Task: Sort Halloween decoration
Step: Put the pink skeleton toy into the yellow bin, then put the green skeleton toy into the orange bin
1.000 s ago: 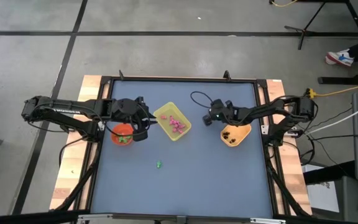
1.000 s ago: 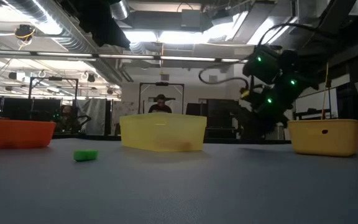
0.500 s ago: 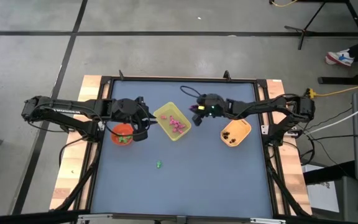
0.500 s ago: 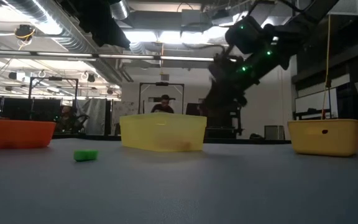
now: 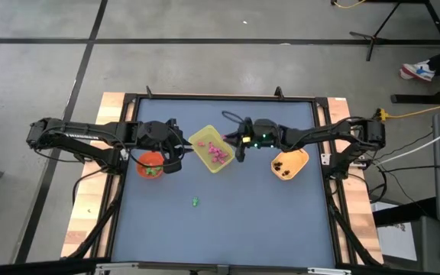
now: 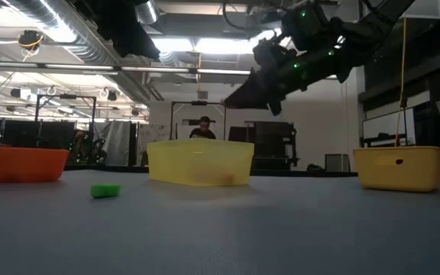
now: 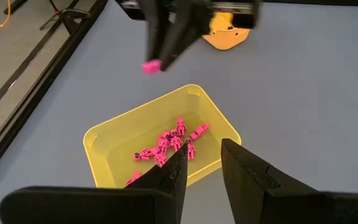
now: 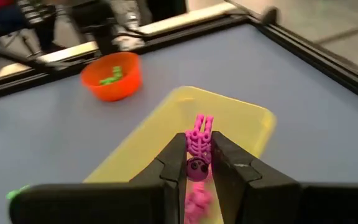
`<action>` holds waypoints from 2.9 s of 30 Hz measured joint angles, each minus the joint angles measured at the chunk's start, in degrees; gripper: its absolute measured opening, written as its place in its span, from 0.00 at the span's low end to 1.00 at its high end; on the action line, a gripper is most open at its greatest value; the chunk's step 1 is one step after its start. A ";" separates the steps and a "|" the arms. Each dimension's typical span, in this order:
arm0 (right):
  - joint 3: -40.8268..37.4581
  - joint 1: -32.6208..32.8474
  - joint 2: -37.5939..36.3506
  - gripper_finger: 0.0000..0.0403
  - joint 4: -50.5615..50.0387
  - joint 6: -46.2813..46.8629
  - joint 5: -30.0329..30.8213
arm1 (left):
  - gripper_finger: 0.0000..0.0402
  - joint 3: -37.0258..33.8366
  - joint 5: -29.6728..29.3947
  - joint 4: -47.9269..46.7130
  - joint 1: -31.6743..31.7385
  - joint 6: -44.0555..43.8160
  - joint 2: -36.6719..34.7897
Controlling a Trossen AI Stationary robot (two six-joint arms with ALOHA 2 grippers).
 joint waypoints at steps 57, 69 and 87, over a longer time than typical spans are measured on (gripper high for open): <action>0.02 5.78 9.04 0.14 5.78 -2.84 8.43 | 0.20 0.00 0.00 0.02 0.00 0.02 0.00; 0.02 5.78 9.04 0.35 5.78 -2.84 10.76 | 0.20 0.00 0.00 0.02 0.00 0.01 0.00; 0.00 5.78 9.04 0.53 5.78 -2.84 12.10 | 0.27 0.00 0.19 0.02 0.00 -8.89 0.00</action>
